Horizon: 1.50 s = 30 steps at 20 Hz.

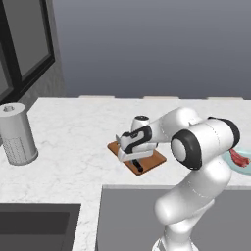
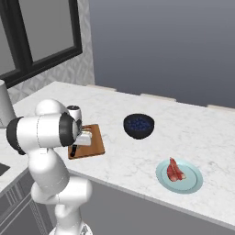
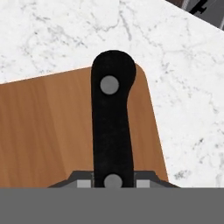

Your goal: Pick up the knife from the drawer and place it on the cutting board. Then place the meat from the plate to the cutting board.

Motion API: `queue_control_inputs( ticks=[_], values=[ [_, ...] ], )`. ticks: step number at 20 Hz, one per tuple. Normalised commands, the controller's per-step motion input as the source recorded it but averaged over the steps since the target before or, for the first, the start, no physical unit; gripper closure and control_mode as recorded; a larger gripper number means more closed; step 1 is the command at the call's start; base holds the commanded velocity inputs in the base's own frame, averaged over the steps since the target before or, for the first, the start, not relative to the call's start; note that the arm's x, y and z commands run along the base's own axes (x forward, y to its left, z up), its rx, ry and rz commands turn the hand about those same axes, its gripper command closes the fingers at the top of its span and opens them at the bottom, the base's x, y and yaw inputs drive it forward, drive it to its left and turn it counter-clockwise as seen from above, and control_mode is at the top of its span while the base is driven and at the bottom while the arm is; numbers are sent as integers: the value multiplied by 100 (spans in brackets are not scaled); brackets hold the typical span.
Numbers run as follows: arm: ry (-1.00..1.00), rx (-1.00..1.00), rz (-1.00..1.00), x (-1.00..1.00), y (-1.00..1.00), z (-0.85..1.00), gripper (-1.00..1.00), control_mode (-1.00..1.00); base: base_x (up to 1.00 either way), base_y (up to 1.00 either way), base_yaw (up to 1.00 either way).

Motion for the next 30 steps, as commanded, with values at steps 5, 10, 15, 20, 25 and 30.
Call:
queue_control_inputs(
  ticks=[5,10,15,20,25,30],
  values=[
    [0,-3,0,21,0,-34,100,-100,0,0,0],
    [0,0,0,24,0,-30,100,-100,0,0,0],
    [0,-1,0,19,0,-19,-100,-100,0,0,0],
    [0,0,0,0,0,0,-100,-100,0,0,0],
    [0,0,0,-1,0,7,-100,-100,0,0,0],
    [-5,1,-1,-32,-14,68,-100,-100,0,0,0]
  ],
)
